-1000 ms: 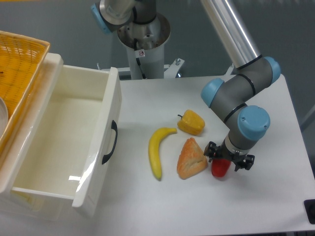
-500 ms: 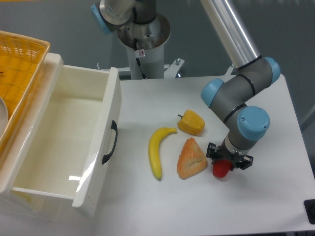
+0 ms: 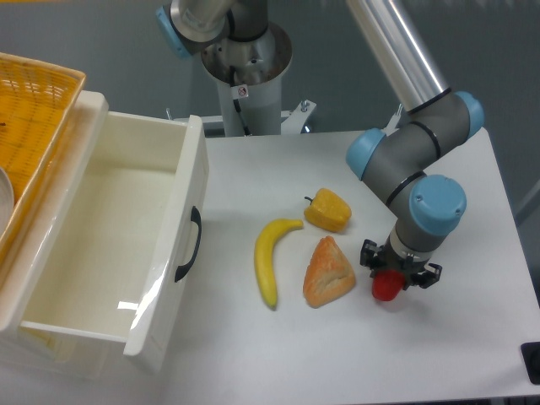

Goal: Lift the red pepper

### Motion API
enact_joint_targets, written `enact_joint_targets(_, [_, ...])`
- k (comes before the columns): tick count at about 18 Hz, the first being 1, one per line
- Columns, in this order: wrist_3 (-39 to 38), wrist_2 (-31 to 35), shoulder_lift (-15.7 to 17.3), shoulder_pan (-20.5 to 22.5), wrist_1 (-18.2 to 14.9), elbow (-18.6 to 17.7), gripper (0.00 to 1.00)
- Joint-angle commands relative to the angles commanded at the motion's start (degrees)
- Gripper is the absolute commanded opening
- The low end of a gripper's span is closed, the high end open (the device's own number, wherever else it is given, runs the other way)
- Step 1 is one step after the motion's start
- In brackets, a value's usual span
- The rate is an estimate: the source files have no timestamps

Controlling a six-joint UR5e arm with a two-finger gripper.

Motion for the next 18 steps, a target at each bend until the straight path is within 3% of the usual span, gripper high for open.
enact_joint_targets(3, [4.3,0.0,0.7,1.0,-1.1,0.4,0.14])
enact_joint_targets(7, [10.7,0.2,0.7,2.3,-7.2,3.9,0.14])
enact_joint_targets(10, [11.4,0.2,0.5,3.2,-8.2,5.7,0.14])
enact_joint_targets(13, [12.8,0.0,-0.2,3.5,-13.3,8.9,0.14])
enact_joint_targets(18, [12.8,-0.2,-0.6,3.5,-14.0,10.0,0.14])
